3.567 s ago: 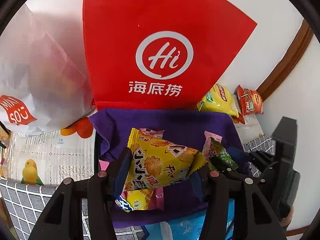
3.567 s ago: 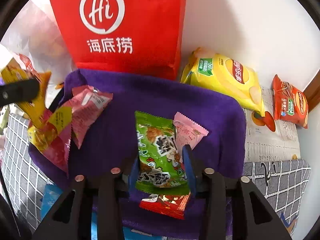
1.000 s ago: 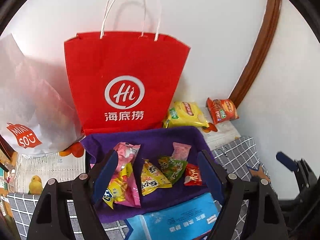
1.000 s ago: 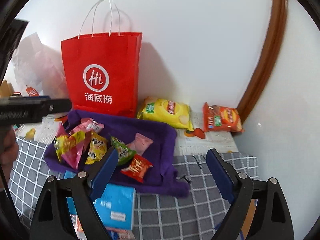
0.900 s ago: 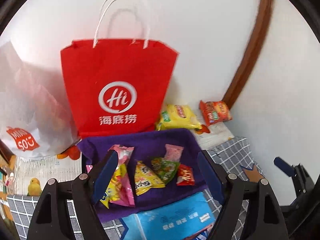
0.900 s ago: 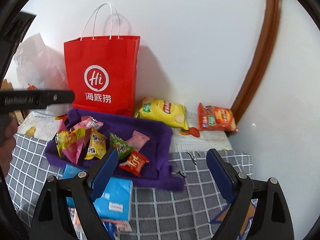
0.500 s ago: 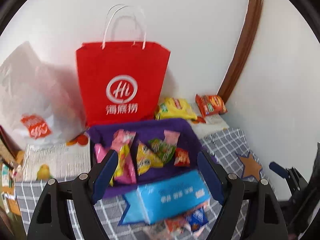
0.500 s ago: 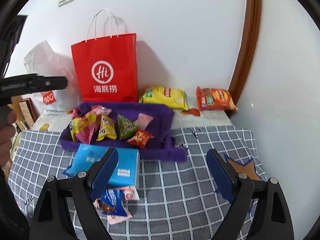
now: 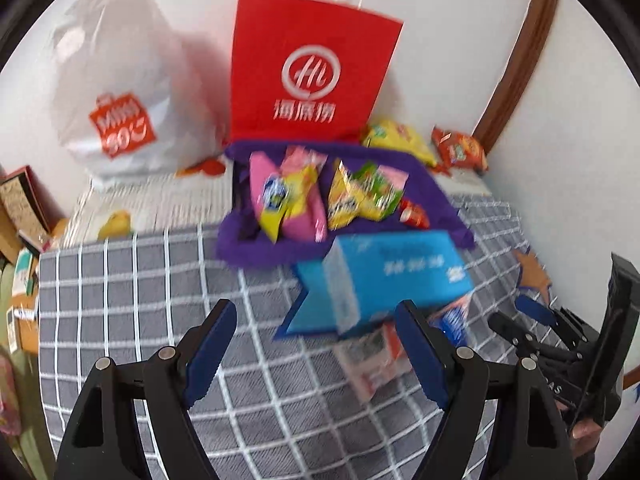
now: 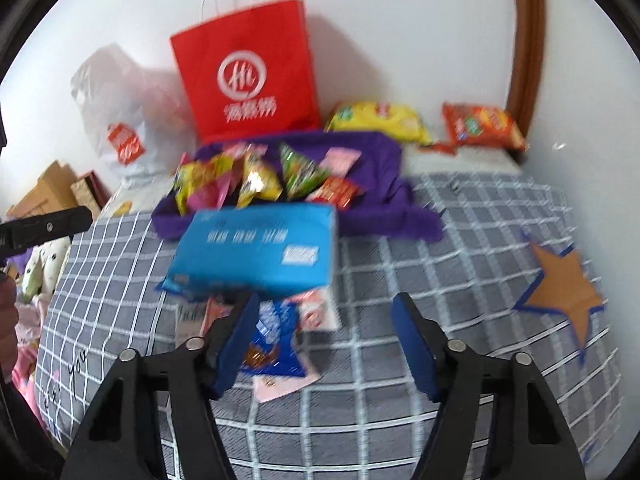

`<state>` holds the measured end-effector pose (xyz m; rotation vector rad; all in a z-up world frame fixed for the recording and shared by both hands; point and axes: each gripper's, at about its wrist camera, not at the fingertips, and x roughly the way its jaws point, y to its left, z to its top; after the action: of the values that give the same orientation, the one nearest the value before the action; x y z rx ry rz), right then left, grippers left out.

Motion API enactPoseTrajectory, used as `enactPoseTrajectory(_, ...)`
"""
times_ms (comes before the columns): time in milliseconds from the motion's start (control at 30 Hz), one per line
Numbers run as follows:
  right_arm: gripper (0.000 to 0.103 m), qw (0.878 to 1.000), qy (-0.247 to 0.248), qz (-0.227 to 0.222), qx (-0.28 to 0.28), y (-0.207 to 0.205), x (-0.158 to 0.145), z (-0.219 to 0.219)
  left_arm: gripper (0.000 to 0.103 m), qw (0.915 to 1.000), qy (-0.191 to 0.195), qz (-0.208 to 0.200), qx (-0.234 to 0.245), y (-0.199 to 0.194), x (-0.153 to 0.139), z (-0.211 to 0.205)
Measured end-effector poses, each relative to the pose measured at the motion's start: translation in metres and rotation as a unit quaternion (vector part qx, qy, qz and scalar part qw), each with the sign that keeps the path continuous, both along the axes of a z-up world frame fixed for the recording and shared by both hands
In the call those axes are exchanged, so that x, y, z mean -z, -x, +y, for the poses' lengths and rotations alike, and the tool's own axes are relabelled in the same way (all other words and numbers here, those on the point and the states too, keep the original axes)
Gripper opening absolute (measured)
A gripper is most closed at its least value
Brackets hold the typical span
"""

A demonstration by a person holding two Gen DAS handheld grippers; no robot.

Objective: Organize snacks
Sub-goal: 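Move both tools back to the snack pile beside the blue tissue box, then grasp the blue cookie packet with the right tool while the left tool reaches the white packet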

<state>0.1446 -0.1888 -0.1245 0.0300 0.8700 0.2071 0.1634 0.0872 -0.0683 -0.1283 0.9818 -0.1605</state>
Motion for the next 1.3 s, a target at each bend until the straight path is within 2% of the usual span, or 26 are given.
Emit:
enactPoseTrajectory(400,0.067,0.999,0.010,0.024,-0.024,-0.005,0.038,0.039,0.080,0.9987,0.022,0.040,-0.021,0.021,0.043,0.032)
enactPoseTrajectory(500,0.067,0.999,0.028,0.030,-0.026,-0.009,0.047,0.048,0.080,0.9983,0.029,0.047,-0.020,0.023,0.049,0.033)
enactPoseTrajectory(533,0.061,0.999,0.034,0.033,-0.027,-0.010,0.050,0.050,0.080,0.9981,0.030,0.049,-0.020,0.023,0.052,0.033)
enactPoseTrajectory(600,0.044,0.998,0.043,0.038,-0.032,-0.011,0.056,0.053,0.080,0.9979,0.031,0.053,-0.019,0.023,0.055,0.031)
enactPoseTrajectory(667,0.044,0.998,0.041,0.038,-0.035,-0.010,0.059,0.053,0.080,0.9977,0.031,0.059,-0.015,0.022,0.059,0.026)
enactPoseTrajectory(800,0.043,0.998,0.030,0.020,-0.043,0.001,0.047,0.045,0.080,0.9971,0.028,0.070,-0.003,0.020,0.068,0.010)
enactPoseTrajectory(1033,0.043,0.998,0.046,-0.015,-0.032,0.022,0.029,0.010,0.080,0.9946,0.013,0.100,0.027,0.013,0.096,-0.037)
enactPoseTrajectory(1167,0.043,0.997,0.071,-0.016,-0.019,0.027,0.040,-0.015,0.080,0.9952,-0.001,0.097,0.016,0.011,0.106,-0.053)
enactPoseTrajectory(1300,0.043,0.998,0.059,0.000,-0.010,0.026,0.055,-0.032,0.079,0.9953,0.003,0.096,-0.004,0.003,0.105,-0.060)
